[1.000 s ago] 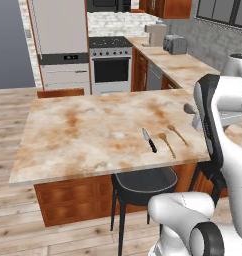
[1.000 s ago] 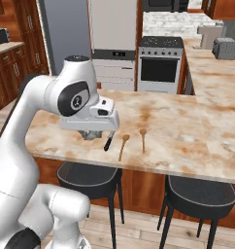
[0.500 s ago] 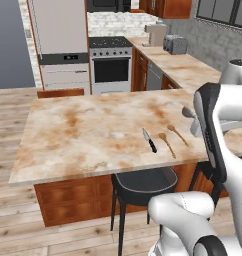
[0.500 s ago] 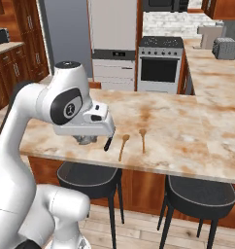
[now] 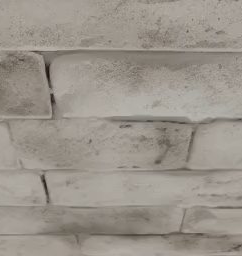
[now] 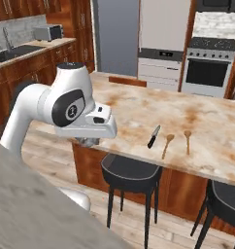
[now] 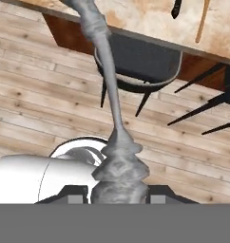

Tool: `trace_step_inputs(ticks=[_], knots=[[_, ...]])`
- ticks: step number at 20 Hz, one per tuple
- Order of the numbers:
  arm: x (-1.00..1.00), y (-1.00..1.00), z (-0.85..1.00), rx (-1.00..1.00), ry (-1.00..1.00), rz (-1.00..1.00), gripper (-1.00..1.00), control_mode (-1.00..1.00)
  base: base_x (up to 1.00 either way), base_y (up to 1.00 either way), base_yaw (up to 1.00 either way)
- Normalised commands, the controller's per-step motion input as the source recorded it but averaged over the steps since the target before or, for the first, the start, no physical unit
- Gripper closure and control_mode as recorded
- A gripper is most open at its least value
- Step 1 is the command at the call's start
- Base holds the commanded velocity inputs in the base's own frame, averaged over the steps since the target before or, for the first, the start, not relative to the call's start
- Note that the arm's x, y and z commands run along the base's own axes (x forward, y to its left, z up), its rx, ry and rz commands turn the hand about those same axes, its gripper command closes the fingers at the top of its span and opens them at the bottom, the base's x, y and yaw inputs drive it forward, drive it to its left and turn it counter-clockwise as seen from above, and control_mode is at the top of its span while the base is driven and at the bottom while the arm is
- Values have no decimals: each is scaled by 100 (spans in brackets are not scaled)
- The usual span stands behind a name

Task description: Pick up the metallic utensils from the counter and place them in the open drawer. Make sure not to pick up any wooden utensils.

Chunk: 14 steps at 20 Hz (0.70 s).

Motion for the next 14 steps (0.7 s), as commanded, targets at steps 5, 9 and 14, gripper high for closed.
trace_step_inputs(ticks=[5, 9, 14], knots=[[0, 0, 0, 0, 0, 0, 100, 100, -24, 28, 69], [0, 0, 0, 0, 0, 0, 100, 100, 15, 86, 26], [0, 0, 0, 0, 0, 0, 100, 100, 26, 100, 3]])
